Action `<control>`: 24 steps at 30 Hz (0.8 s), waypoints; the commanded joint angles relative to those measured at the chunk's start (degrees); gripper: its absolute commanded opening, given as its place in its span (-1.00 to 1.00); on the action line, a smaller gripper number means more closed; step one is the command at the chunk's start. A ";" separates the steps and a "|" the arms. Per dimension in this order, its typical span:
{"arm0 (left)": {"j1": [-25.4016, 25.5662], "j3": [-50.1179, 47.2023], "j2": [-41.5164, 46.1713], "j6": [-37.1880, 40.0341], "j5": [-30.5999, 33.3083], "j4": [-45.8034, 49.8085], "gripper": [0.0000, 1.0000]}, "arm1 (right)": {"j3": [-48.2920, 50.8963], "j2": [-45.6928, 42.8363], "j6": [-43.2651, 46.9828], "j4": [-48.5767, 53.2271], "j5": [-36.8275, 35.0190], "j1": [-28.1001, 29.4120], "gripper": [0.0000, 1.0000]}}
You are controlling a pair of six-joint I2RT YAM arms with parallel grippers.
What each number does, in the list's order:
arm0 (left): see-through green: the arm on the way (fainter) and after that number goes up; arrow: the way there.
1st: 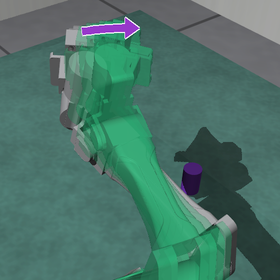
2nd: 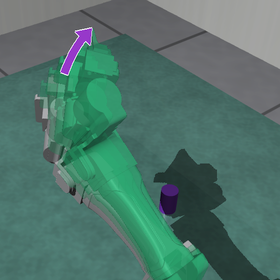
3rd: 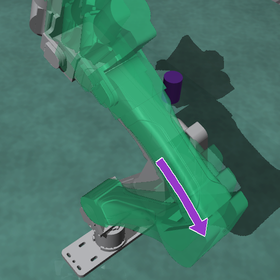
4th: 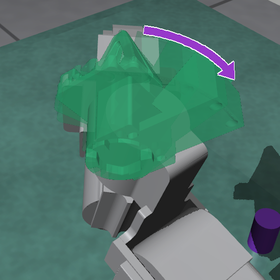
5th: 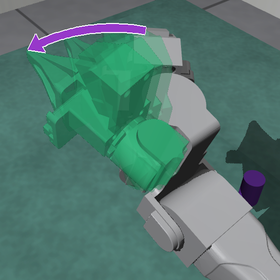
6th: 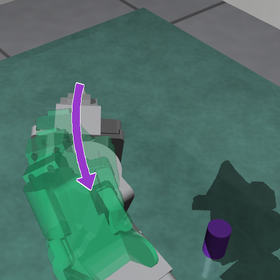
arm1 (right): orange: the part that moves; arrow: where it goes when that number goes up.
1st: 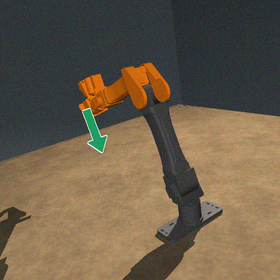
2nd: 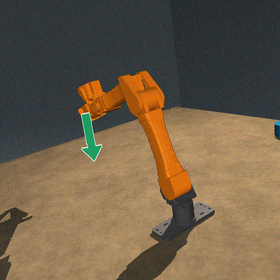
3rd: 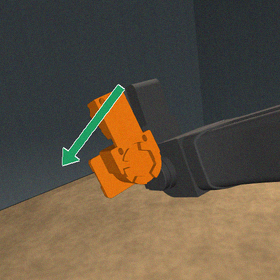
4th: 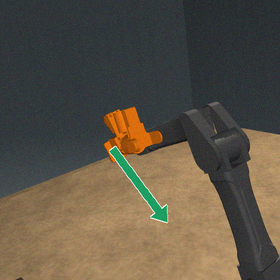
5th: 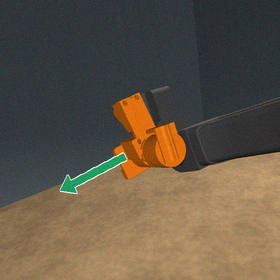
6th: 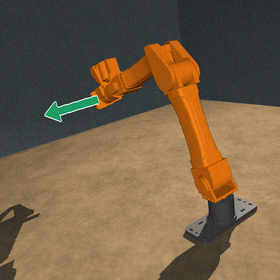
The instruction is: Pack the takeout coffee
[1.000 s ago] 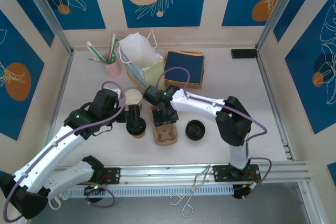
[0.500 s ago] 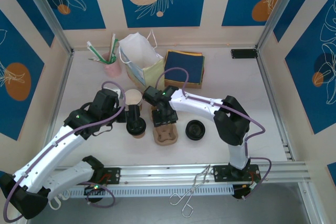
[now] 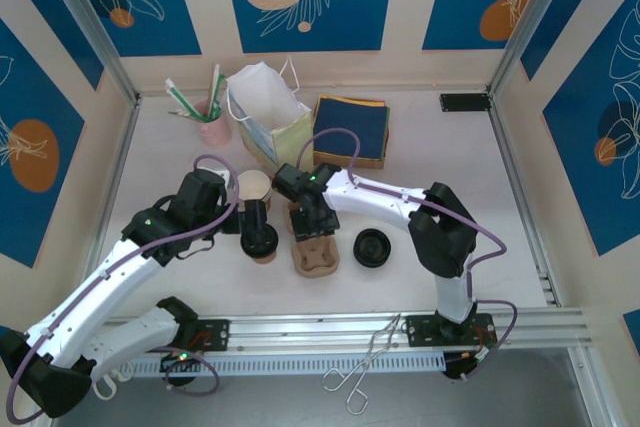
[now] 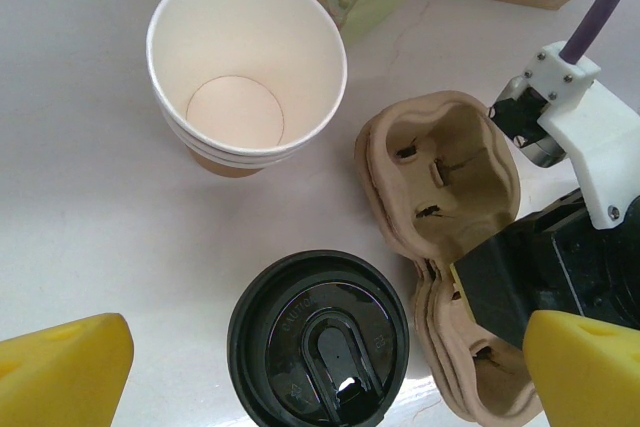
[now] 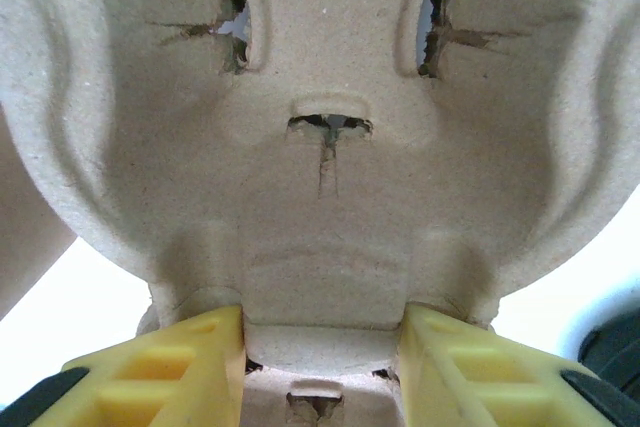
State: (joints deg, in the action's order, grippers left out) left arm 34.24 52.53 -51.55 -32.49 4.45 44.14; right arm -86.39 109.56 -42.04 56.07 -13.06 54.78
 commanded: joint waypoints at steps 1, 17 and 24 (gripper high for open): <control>-0.76 -0.81 0.32 -0.31 -1.75 -0.01 1.00 | -1.25 -2.96 -0.10 2.46 -0.47 0.08 -0.18; -0.76 -1.88 0.75 -3.28 -9.65 -4.20 0.99 | 1.01 -6.99 -0.91 2.12 -0.53 0.15 -0.18; -0.76 -0.31 0.07 -3.89 -5.54 -2.51 0.97 | 2.54 -10.92 -1.54 2.44 -1.58 0.41 -0.18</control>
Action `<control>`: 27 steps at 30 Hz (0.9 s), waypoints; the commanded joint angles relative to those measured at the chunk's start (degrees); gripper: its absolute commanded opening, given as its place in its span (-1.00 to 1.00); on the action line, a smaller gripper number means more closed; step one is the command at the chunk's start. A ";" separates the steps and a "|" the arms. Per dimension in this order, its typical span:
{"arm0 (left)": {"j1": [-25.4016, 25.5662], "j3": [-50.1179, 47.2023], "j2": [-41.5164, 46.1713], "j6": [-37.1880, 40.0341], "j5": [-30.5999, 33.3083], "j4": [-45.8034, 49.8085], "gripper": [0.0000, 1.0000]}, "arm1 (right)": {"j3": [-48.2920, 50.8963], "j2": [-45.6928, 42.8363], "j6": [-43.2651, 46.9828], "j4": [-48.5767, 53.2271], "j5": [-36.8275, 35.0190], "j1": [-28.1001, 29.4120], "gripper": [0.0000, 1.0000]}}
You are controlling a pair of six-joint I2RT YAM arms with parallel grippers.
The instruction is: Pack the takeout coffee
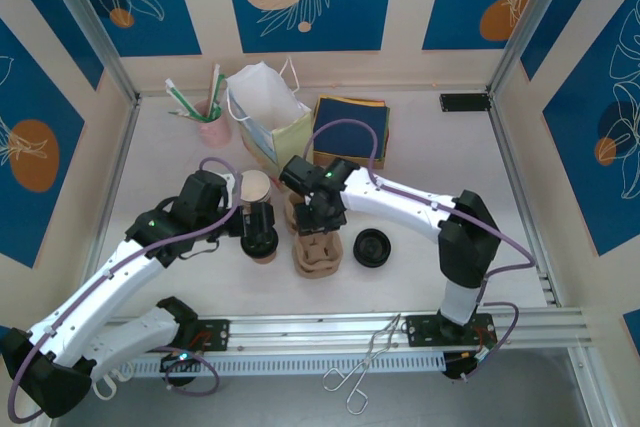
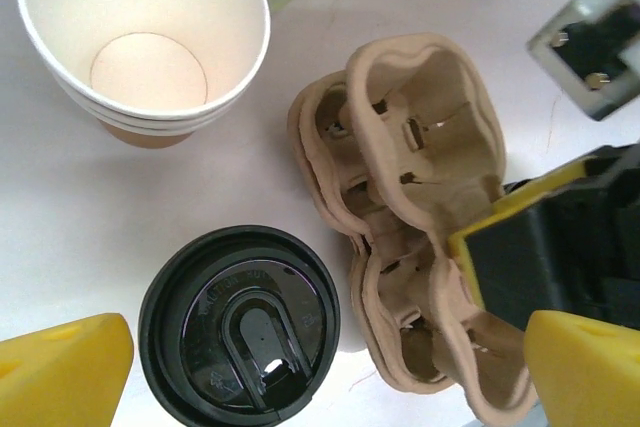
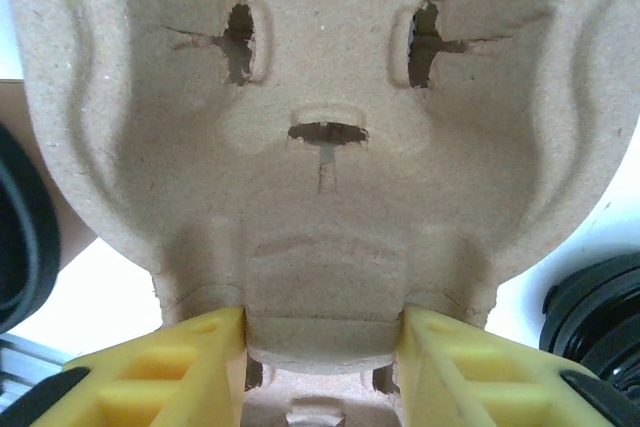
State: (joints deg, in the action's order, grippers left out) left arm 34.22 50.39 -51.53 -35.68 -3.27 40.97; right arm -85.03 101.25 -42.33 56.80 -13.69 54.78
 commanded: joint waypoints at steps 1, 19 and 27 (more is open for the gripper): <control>-0.77 2.33 -0.01 -0.92 2.74 0.83 0.94 | 1.61 -3.38 -1.33 1.74 -1.31 0.50 -0.18; -2.96 26.31 -16.52 -3.24 13.02 4.65 0.48 | 9.52 -22.03 1.18 0.19 -3.99 -4.82 -0.17; -6.82 36.93 -29.33 -5.26 11.11 3.96 0.35 | 12.26 -28.28 4.14 -1.25 -1.84 -10.38 -0.16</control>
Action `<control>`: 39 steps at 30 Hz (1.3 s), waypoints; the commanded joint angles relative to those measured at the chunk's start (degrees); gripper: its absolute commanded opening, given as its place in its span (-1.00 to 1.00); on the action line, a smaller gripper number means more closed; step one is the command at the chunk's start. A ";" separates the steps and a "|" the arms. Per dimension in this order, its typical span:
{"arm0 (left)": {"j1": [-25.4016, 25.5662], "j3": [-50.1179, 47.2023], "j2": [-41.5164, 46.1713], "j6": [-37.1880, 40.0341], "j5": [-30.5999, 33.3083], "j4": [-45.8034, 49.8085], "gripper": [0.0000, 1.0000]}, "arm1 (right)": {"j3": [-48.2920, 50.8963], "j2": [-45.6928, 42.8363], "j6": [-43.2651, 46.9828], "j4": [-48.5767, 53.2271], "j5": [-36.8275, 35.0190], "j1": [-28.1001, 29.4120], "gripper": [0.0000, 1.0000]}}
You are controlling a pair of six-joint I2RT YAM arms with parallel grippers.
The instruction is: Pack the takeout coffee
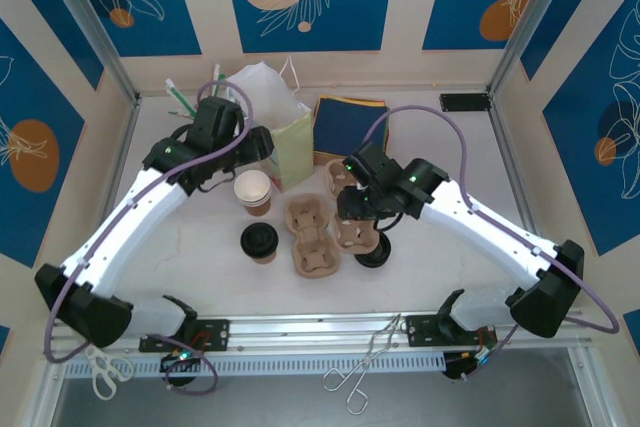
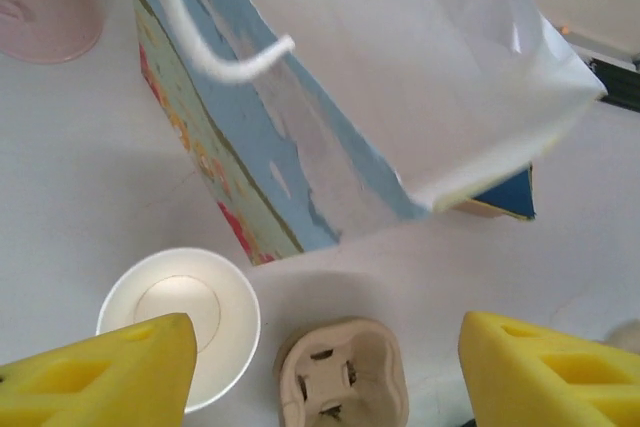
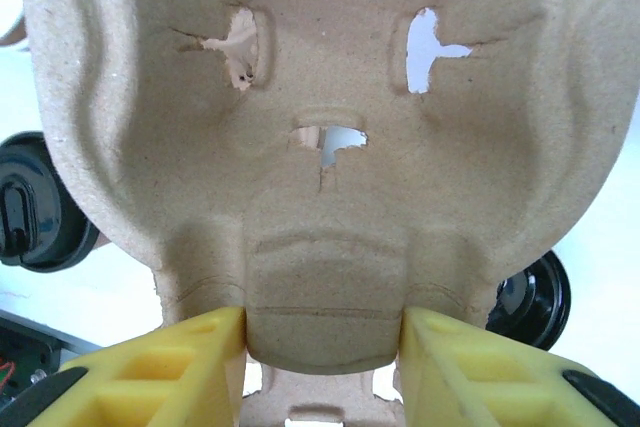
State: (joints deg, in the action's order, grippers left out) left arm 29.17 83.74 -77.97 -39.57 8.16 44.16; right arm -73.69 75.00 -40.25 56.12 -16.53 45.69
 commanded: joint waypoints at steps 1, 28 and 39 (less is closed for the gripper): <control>-2.11 4.72 -4.20 -1.54 -0.59 0.67 0.33 | 1.00 -2.46 2.48 -0.52 1.10 -1.76 -0.16; -2.89 19.38 -20.75 -1.25 -3.02 3.80 -0.48 | 4.80 -7.26 6.50 -3.60 7.56 -9.97 -0.15; -1.94 19.15 -20.60 -1.69 -6.03 3.47 -0.82 | 4.90 -7.15 6.50 -3.90 7.75 -10.17 -0.15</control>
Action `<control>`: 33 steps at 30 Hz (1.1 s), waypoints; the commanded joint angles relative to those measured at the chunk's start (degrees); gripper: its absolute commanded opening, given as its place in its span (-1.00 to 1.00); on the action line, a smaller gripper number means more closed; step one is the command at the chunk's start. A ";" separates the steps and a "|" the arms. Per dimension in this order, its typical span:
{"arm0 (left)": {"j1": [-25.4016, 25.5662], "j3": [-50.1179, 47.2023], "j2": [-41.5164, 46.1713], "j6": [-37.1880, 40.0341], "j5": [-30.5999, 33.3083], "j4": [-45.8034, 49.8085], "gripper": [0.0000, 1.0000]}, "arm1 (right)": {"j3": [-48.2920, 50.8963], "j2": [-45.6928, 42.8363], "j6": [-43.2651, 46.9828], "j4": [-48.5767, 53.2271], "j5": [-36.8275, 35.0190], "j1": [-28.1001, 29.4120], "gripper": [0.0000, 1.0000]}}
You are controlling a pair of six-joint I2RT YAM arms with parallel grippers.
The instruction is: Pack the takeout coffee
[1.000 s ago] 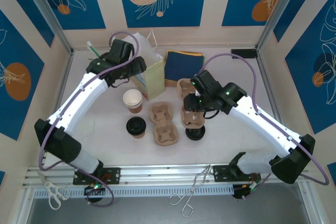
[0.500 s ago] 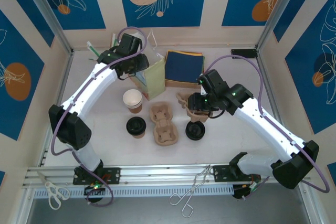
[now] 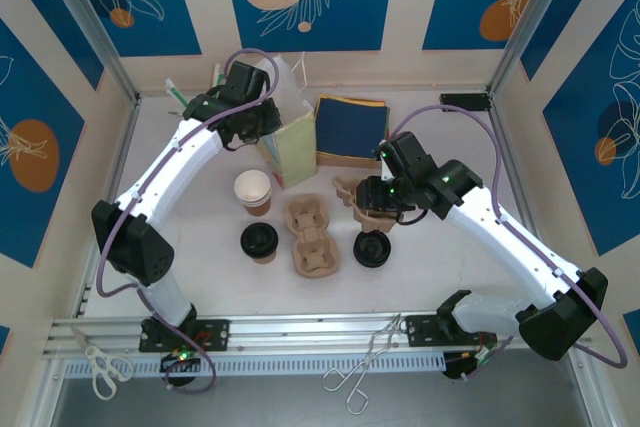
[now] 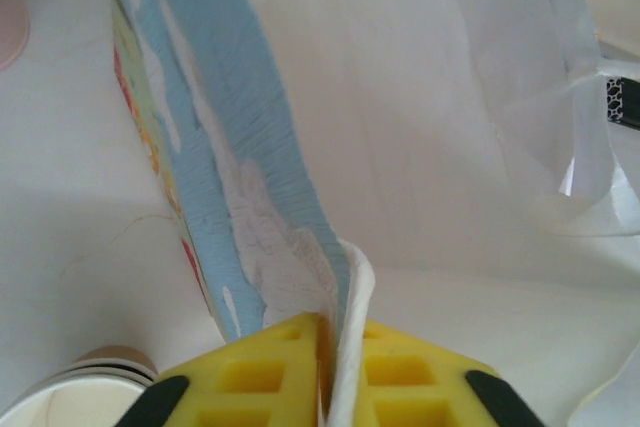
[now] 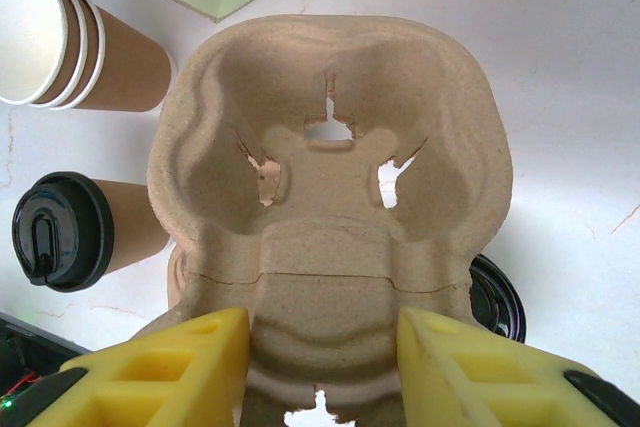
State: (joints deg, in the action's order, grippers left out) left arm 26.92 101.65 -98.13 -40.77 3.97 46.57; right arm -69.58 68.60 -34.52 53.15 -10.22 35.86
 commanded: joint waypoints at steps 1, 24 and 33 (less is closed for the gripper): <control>0.50 1.19 -0.53 -0.56 -2.04 1.07 -0.83 | 0.89 -0.83 0.76 -1.01 1.52 -0.35 -0.15; 6.23 -2.76 1.49 -1.37 -4.85 -0.55 -0.86 | 1.03 -1.82 0.92 -0.32 1.52 -2.54 -0.15; 7.07 -2.68 1.59 -1.24 -4.64 -0.53 -0.85 | 1.70 -1.89 0.86 -0.40 1.70 -2.85 -0.15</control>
State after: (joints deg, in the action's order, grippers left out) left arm 33.67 99.79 -97.89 -41.74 0.01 44.80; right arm -68.90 67.92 -34.50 53.12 -10.02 33.23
